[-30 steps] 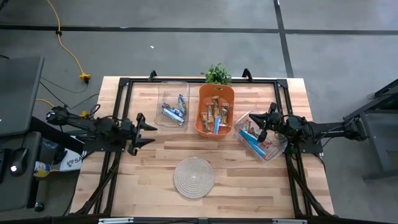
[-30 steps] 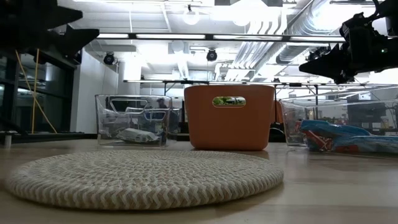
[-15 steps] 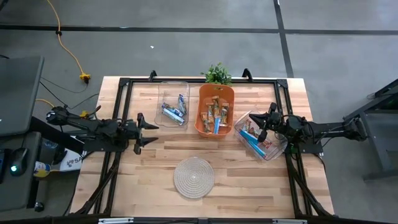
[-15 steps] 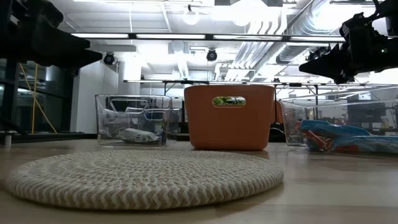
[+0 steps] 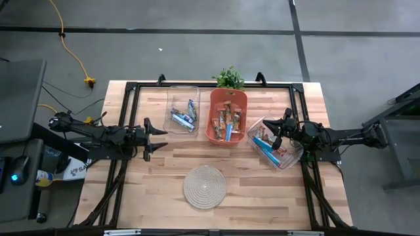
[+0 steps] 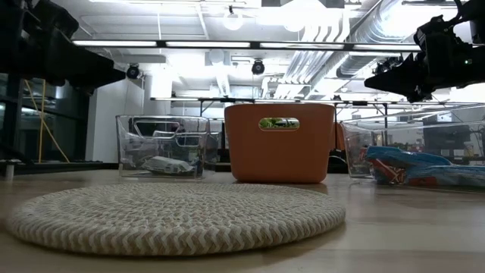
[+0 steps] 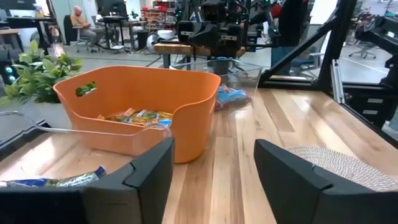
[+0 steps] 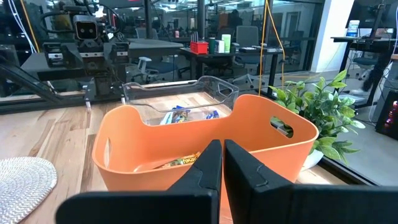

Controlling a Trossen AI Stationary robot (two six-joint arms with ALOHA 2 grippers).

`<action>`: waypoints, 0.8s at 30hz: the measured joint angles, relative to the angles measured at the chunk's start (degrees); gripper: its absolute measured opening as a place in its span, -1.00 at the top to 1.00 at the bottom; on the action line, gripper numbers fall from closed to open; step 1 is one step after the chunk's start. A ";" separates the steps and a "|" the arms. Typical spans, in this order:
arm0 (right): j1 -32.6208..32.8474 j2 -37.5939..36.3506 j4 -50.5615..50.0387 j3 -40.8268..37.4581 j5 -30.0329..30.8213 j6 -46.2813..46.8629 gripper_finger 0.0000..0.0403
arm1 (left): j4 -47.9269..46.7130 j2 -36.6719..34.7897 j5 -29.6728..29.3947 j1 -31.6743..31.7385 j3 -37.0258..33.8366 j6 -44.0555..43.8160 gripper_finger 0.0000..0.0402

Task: Pick and place Granola Bars by type
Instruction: Return to Home Position

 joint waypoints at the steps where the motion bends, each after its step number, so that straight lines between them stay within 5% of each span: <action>1: -0.01 0.00 0.01 0.00 0.00 0.00 1.00 | 0.00 0.00 0.19 0.00 0.00 0.00 -0.06; 13: -0.01 0.00 0.00 0.01 0.00 0.00 1.00 | -0.15 0.00 3.38 -0.02 0.00 0.02 0.95; 24: 0.00 0.00 0.00 0.00 0.02 0.00 1.00 | -0.48 1.00 5.42 -0.08 0.00 5.72 0.94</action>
